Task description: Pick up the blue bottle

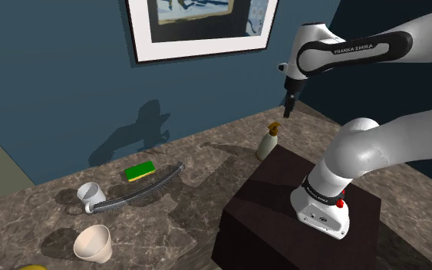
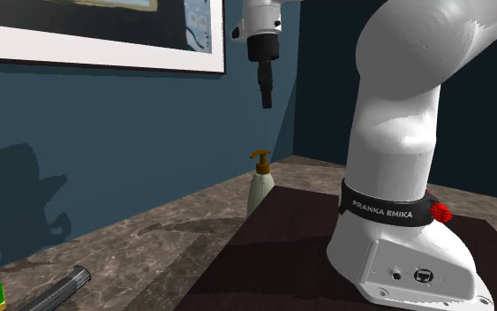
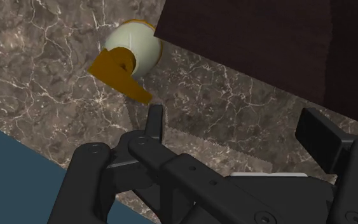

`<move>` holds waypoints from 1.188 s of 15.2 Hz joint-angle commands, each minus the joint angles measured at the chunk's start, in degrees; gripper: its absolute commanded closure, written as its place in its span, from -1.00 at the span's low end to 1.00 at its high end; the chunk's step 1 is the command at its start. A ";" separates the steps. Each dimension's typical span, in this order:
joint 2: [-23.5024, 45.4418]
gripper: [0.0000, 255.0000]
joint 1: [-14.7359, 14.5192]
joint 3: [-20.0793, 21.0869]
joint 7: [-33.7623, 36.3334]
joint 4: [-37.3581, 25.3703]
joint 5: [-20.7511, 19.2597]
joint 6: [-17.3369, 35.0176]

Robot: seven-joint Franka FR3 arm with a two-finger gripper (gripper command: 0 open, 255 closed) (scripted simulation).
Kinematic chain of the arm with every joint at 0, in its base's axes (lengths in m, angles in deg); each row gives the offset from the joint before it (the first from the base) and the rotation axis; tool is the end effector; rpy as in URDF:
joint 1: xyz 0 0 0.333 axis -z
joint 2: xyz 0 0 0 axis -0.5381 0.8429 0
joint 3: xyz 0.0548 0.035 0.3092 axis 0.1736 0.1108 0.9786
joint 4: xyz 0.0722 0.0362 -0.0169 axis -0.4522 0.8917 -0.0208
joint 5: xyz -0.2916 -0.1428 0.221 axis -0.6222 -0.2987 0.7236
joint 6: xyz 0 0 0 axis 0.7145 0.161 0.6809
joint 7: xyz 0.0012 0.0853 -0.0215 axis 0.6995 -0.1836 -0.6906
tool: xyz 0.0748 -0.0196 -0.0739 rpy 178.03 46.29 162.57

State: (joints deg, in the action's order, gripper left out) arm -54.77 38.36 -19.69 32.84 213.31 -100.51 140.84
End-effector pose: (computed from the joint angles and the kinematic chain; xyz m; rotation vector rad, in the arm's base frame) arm 0.2686 -0.1762 0.4003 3.0836 0.5547 -0.1278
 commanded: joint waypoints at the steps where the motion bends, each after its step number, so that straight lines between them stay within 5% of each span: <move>1: 3.86 -1.00 -0.29 -3.86 -3.53 0.37 -1.46 5.53; 8: 20.22 -1.00 -5.55 -18.98 -18.74 -1.64 -0.25 23.49; 12: 33.23 -1.00 -15.32 -30.44 -34.24 -4.91 12.05 33.24; 18: 41.62 -1.00 -20.41 -33.75 -44.17 -4.67 25.09 38.69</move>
State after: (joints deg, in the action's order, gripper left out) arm -14.91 18.89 -52.86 -8.97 208.56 -78.56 178.42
